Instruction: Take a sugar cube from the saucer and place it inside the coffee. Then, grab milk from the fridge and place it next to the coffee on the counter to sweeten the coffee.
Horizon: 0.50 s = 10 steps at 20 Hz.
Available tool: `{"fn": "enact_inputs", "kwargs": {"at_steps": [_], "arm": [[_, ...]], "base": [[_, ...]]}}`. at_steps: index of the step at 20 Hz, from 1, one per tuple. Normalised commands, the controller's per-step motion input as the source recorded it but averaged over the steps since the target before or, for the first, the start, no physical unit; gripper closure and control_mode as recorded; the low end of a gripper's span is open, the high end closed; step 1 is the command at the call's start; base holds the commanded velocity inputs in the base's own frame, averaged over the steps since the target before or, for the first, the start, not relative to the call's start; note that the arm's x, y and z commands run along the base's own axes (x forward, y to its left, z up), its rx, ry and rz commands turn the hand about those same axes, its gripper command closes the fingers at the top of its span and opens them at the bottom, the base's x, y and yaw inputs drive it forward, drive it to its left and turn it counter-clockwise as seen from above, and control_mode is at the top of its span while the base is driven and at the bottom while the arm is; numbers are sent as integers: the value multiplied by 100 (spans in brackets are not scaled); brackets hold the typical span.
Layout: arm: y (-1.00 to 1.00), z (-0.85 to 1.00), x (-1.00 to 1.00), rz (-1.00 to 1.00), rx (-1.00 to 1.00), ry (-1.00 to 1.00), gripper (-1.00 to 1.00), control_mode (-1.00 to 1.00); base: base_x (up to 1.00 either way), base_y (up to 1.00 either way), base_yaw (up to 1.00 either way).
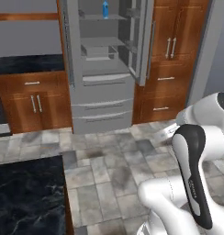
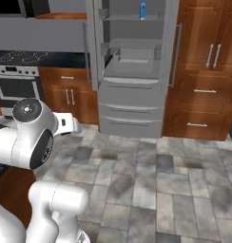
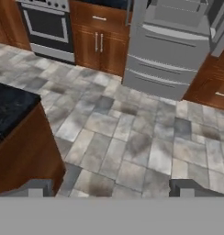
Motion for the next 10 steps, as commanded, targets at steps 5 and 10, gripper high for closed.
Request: {"fn": "enact_inputs", "kwargs": {"at_steps": [5,10], "arm": [[0,0,0,0,0,0,-100,100],[0,0,0,0,0,0,-100,100]], "base": [[100,0,-25],[100,2,-15]]}}
